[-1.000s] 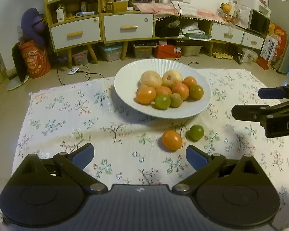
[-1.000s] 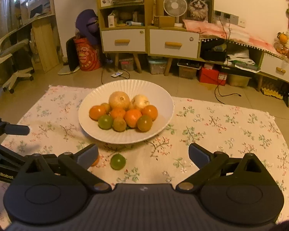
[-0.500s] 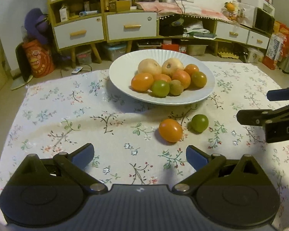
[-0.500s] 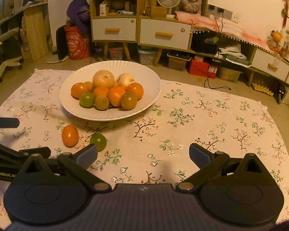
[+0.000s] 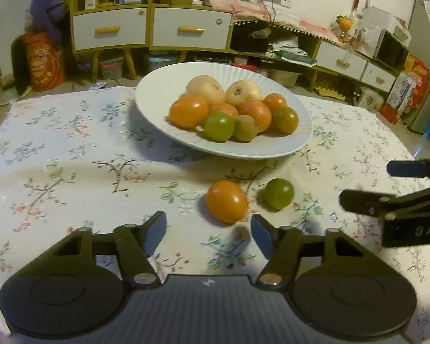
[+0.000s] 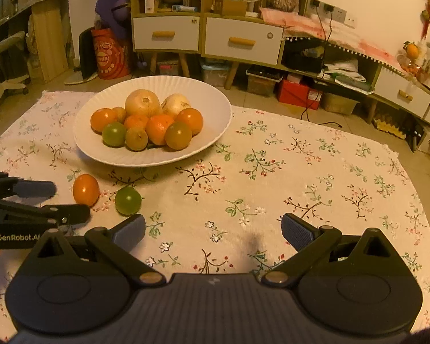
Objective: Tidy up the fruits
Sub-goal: 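Withdraw both tools toward the last orange and green fruits on the cloth, then grasp the orange fruit with the left gripper while the right gripper grasps the green fruit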
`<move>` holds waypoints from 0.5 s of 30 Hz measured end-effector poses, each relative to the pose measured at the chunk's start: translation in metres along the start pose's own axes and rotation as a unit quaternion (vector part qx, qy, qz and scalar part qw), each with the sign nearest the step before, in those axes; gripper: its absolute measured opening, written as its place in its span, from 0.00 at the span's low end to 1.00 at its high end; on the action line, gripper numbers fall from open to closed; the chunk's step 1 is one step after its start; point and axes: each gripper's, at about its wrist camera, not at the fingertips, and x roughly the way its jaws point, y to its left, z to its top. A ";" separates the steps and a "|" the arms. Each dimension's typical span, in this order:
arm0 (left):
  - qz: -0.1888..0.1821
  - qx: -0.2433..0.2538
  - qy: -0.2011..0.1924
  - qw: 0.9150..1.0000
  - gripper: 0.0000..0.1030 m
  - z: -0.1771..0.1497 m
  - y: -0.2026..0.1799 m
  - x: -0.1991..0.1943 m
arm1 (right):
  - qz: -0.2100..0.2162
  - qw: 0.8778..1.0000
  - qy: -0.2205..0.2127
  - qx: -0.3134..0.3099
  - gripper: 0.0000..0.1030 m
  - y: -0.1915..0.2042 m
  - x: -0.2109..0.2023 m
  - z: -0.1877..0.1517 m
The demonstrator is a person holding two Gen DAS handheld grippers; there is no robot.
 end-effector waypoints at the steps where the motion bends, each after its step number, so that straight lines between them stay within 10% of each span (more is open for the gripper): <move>1: -0.005 -0.002 -0.002 1.000 0.45 0.001 -0.001 0.000 | 0.001 1.000 0.001 -0.001 0.98 0.000 0.001 0.000; 15: -0.034 -0.037 0.004 0.999 0.20 0.010 0.002 0.008 | 0.011 1.000 0.011 -0.019 0.98 0.006 0.006 -0.002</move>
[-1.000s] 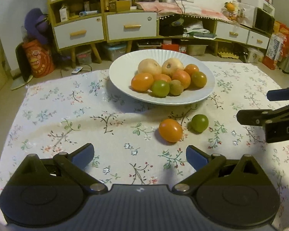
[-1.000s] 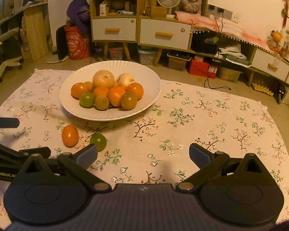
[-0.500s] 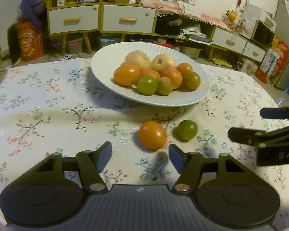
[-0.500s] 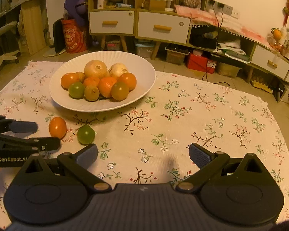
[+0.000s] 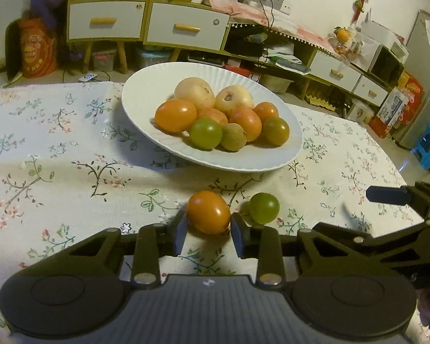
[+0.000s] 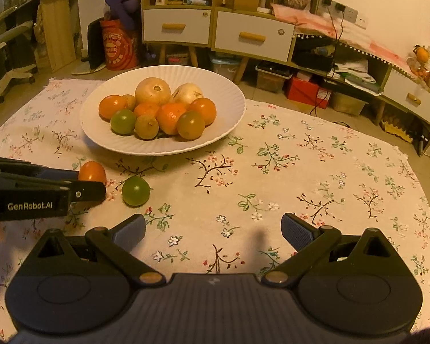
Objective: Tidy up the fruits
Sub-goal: 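Grasp the orange fruit with the left gripper while the right gripper grasps the green fruit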
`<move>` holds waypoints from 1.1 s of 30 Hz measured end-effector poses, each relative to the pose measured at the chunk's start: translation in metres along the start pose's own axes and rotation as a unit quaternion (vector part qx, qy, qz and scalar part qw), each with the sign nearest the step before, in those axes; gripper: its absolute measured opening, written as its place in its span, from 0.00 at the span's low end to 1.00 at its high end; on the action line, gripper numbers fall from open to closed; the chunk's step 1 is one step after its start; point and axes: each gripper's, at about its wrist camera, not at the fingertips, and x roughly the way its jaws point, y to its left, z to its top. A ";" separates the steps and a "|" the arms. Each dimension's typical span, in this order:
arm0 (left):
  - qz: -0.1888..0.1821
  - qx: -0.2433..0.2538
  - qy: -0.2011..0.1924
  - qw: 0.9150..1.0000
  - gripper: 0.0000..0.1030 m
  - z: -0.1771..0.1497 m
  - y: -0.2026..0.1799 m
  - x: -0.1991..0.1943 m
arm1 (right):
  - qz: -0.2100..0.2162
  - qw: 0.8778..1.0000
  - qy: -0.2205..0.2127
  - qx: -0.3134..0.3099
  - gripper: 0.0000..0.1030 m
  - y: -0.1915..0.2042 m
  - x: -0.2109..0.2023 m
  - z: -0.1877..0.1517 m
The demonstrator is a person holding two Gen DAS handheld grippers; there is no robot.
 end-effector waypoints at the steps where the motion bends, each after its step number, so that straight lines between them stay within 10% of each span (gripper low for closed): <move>1: 0.000 -0.001 0.000 1.000 0.20 0.000 0.000 0.000 | 0.001 1.000 0.000 -0.001 0.98 0.000 0.000 0.000; 33: 0.040 0.000 0.022 0.999 0.19 0.012 0.019 -0.017 | 0.101 0.995 0.011 0.001 0.35 0.031 0.026 0.019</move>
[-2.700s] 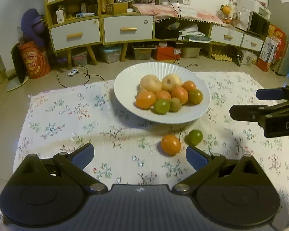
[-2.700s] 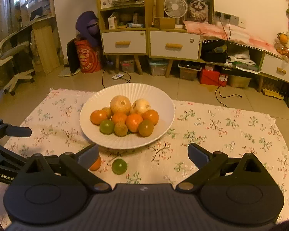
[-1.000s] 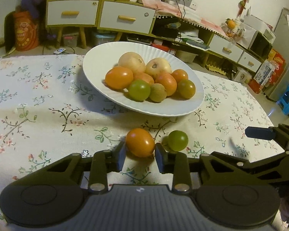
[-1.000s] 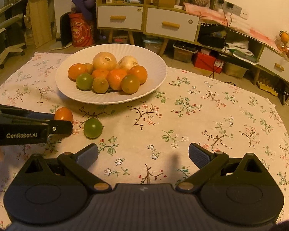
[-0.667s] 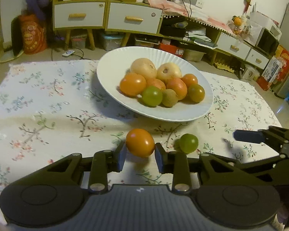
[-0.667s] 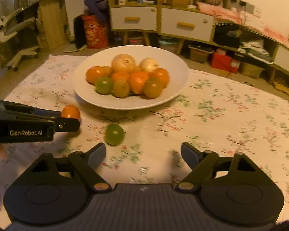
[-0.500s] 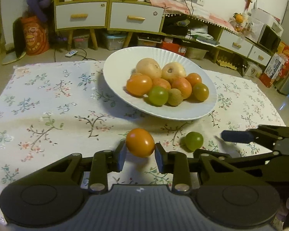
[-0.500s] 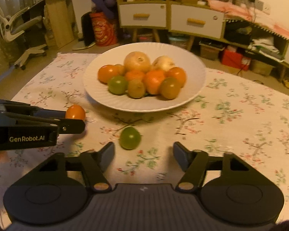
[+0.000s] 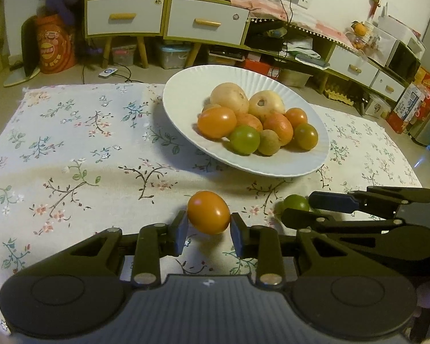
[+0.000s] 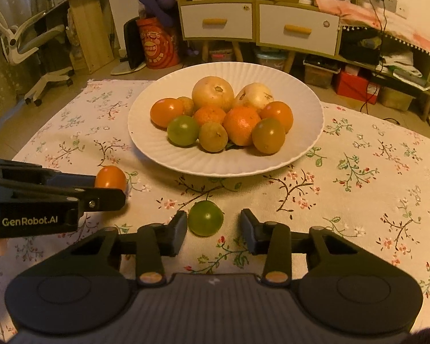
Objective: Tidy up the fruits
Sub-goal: 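Grasp the orange fruit with the left gripper while the right gripper grasps the green fruit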
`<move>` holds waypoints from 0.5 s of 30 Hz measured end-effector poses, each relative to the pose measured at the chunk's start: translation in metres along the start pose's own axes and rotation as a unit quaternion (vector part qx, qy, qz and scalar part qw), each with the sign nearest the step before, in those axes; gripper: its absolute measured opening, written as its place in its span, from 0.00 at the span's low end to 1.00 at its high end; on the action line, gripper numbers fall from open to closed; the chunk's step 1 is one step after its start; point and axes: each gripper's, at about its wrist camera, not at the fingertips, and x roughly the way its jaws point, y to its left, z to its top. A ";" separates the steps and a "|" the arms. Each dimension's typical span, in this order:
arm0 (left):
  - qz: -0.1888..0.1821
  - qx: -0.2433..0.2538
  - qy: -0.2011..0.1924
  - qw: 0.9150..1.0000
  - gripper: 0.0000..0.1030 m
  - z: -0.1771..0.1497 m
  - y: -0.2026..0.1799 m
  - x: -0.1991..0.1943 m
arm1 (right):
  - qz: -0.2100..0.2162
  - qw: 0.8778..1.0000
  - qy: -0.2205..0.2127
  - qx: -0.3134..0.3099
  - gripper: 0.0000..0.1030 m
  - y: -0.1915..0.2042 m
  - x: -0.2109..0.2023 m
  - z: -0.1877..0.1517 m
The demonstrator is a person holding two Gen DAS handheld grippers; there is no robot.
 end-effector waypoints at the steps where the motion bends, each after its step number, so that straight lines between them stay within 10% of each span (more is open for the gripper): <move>1: 0.000 0.000 0.000 1.000 0.19 0.000 0.000 0.000 | 0.001 1.000 0.000 -0.003 0.34 0.001 0.000 0.000; 15: 0.000 -0.003 0.005 1.000 0.19 -0.002 0.001 0.002 | -0.012 0.999 0.002 -0.045 0.23 0.014 0.004 0.000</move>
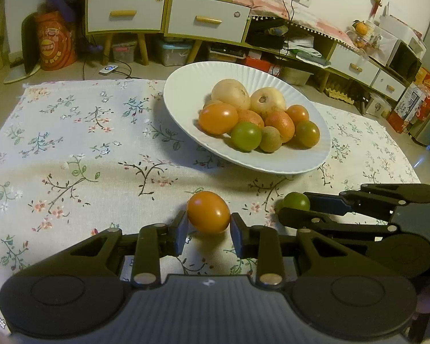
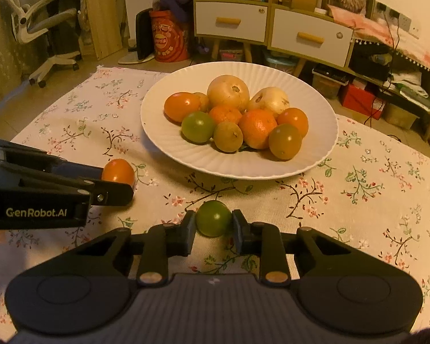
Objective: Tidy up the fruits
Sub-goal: 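Grasp the orange fruit with the left gripper while the right gripper grasps the green fruit, then carry both fruits over the white plate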
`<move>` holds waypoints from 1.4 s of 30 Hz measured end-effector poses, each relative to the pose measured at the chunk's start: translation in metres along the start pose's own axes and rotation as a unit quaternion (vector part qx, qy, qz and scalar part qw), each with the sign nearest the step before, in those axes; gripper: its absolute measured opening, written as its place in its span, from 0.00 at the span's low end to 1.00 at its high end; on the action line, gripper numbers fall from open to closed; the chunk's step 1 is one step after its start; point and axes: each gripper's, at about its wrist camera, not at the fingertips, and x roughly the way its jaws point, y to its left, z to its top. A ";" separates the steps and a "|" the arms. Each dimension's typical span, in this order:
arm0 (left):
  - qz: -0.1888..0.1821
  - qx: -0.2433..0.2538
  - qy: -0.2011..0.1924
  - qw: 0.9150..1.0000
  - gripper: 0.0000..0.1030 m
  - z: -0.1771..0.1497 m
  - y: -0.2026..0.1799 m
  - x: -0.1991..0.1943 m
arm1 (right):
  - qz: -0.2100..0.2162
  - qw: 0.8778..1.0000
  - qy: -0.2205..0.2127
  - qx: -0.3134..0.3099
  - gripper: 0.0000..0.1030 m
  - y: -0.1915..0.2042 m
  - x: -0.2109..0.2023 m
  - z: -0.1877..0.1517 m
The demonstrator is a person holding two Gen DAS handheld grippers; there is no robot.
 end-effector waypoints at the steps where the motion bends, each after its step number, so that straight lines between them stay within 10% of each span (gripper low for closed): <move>1: 0.000 0.000 0.000 1.000 0.19 0.000 0.000 0.000 | 0.000 1.000 0.000 0.000 0.23 0.000 0.000 0.000; 42: -0.005 0.021 -0.058 0.998 0.19 0.082 0.010 0.016 | 0.021 0.988 -0.069 0.140 0.23 -0.048 -0.023 0.022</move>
